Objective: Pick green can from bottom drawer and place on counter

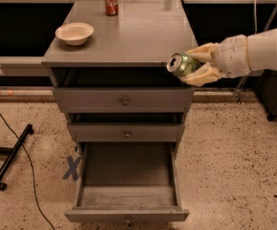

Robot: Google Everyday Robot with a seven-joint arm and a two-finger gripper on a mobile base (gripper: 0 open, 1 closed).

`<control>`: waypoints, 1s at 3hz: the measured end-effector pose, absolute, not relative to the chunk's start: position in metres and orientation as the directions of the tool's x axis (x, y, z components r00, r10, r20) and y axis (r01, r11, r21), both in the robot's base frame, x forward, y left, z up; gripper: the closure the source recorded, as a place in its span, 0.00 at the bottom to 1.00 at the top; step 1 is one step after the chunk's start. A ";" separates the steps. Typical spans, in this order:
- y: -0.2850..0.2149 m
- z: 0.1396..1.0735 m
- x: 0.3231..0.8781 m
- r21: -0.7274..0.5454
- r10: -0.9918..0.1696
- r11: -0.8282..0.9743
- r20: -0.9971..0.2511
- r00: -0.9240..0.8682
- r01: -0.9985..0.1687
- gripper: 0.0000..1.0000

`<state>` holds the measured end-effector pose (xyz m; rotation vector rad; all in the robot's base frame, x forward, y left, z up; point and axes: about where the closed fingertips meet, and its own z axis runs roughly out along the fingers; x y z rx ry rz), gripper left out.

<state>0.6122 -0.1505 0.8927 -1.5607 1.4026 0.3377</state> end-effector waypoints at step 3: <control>-0.043 0.986 0.710 -0.525 -0.548 0.143 -0.748 0.374 -0.839 1.00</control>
Offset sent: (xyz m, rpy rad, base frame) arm 0.1113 0.1137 0.1298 0.0526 -0.1129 0.0328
